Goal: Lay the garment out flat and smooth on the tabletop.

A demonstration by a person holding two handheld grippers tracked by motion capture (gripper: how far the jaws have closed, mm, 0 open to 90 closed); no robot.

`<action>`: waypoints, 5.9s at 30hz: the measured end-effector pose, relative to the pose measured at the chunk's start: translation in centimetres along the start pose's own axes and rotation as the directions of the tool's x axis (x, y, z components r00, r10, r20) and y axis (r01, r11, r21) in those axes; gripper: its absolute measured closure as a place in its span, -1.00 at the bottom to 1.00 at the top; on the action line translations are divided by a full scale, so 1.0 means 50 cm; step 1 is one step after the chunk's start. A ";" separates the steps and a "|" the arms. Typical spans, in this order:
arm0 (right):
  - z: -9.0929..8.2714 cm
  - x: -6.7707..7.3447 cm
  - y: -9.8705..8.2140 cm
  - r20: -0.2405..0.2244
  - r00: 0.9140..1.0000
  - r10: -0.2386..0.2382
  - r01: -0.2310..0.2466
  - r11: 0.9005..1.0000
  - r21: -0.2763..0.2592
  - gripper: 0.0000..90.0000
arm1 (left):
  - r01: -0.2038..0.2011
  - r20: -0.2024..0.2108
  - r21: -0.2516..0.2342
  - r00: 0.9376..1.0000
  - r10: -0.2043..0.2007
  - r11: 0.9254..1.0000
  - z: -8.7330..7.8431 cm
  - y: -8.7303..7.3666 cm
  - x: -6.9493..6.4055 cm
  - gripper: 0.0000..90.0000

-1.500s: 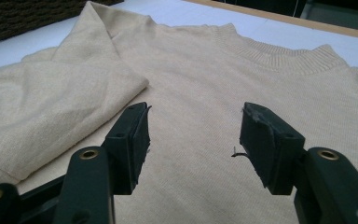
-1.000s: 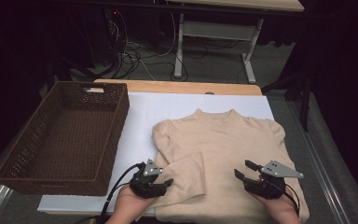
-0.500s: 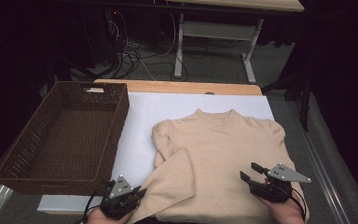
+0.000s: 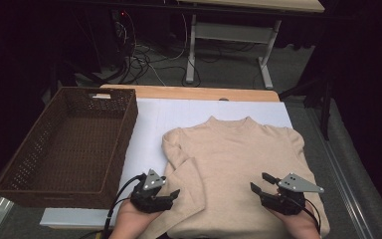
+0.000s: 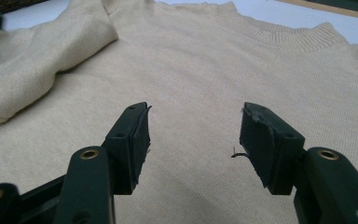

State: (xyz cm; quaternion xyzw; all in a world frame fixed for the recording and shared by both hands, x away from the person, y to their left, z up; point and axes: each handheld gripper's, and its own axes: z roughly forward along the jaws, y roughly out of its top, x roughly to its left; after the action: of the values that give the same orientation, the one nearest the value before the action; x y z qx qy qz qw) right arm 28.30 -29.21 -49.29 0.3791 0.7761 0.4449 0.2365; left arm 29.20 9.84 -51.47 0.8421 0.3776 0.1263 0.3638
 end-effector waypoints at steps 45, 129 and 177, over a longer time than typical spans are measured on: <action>0.011 0.002 0.001 -0.031 0.999 0.016 -0.016 1.000 0.001 -0.04 | 0.108 -0.042 -0.060 0.993 -0.110 0.992 -0.134 -0.173 0.016 0.68; 0.058 0.081 0.023 -0.089 0.989 -0.121 0.126 0.991 0.052 0.42 | -0.053 -0.084 -0.006 0.995 0.052 0.999 -0.058 -0.091 -0.026 0.48; 0.301 0.208 0.181 -0.243 0.955 -0.170 0.190 0.980 0.058 0.95 | 0.055 -0.117 -0.129 0.991 -0.071 0.990 -0.091 -0.099 0.009 0.62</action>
State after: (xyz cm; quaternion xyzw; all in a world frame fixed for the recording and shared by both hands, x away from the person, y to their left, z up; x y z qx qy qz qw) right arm 36.07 -10.35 -49.13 0.2603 0.8474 0.4319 0.1663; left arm 24.58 14.77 -51.80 0.7961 0.4167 0.1888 0.3961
